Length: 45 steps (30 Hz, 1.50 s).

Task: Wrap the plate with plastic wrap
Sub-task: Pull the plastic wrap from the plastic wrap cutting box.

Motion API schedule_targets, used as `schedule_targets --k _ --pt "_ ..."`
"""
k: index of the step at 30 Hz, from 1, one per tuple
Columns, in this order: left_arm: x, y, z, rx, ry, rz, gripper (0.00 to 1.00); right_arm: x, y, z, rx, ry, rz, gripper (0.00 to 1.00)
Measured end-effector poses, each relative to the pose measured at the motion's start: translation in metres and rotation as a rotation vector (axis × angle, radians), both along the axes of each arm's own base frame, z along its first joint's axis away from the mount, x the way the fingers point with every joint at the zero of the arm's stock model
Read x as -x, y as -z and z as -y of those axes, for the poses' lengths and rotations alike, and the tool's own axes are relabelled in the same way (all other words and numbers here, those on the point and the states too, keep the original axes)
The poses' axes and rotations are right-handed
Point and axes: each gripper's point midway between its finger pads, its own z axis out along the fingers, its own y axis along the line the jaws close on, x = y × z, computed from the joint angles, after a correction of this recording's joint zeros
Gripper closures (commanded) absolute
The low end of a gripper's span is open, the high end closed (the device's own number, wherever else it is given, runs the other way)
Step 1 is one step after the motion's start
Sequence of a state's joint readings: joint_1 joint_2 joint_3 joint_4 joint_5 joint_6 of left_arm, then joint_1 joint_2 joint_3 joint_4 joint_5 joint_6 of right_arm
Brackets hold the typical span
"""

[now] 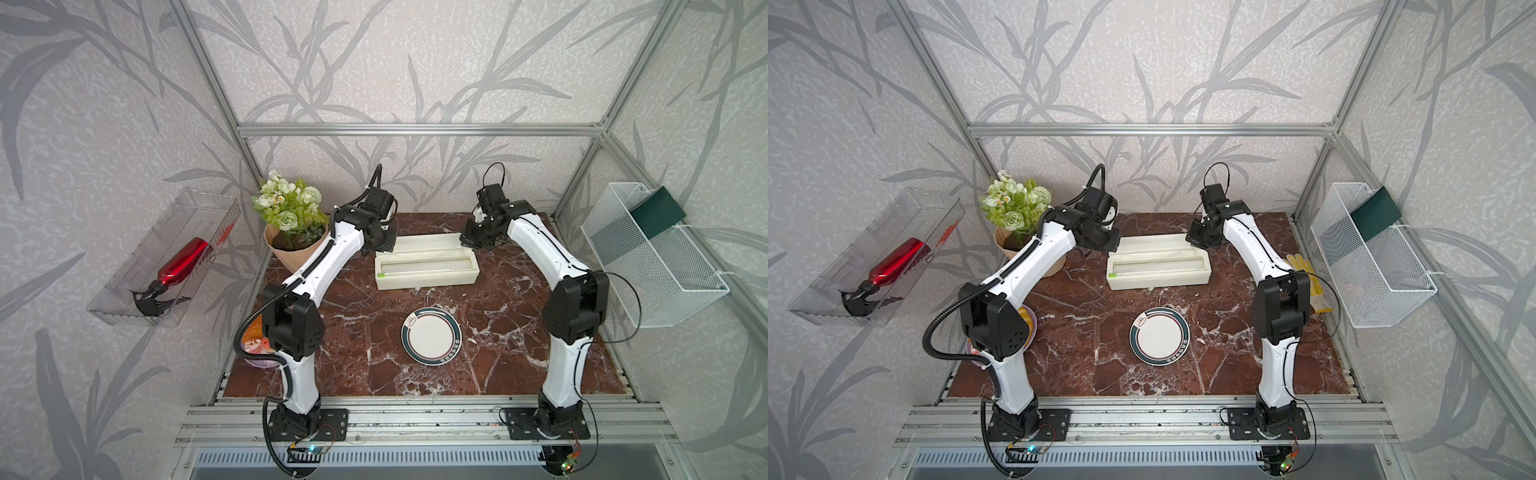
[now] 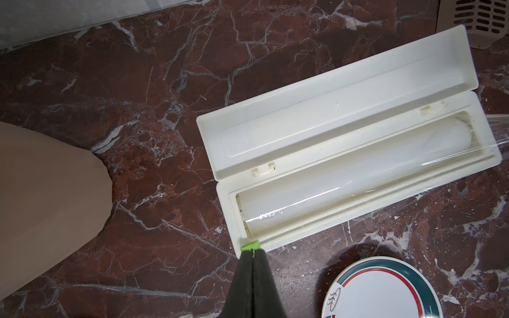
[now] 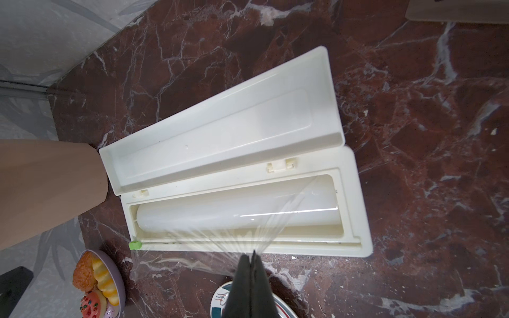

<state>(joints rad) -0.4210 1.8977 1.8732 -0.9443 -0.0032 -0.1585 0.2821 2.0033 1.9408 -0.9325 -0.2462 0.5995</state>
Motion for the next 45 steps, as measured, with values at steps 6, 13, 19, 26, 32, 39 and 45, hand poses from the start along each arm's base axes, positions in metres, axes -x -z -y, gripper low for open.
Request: schedule_targets --k 6,13,19,26,32,39,45 --pt "0.01 0.029 0.013 0.017 0.063 -0.085 0.39 0.007 0.003 0.0 -0.008 -0.007 -0.008 1.0" --pt "0.02 0.053 0.027 0.043 0.12 -0.139 0.15 0.009 0.008 -0.003 -0.022 -0.02 -0.016 1.0" --pt "0.031 0.057 0.041 0.045 0.201 -0.153 0.13 0.009 0.007 -0.004 -0.024 -0.025 -0.011 1.0" --pt "0.05 0.066 0.063 -0.037 0.316 -0.147 0.12 0.009 0.007 -0.005 -0.036 -0.03 -0.014 1.0" --pt "0.051 0.074 0.065 -0.14 0.35 -0.122 0.13 0.01 0.006 -0.007 -0.046 -0.035 -0.018 1.0" --pt "0.037 0.098 0.049 -0.28 0.316 -0.114 0.24 0.011 0.005 -0.008 -0.055 -0.039 -0.02 1.0" --pt "0.031 0.103 0.039 -0.335 0.284 -0.093 0.51 0.01 0.005 -0.008 -0.056 -0.034 -0.02 1.0"
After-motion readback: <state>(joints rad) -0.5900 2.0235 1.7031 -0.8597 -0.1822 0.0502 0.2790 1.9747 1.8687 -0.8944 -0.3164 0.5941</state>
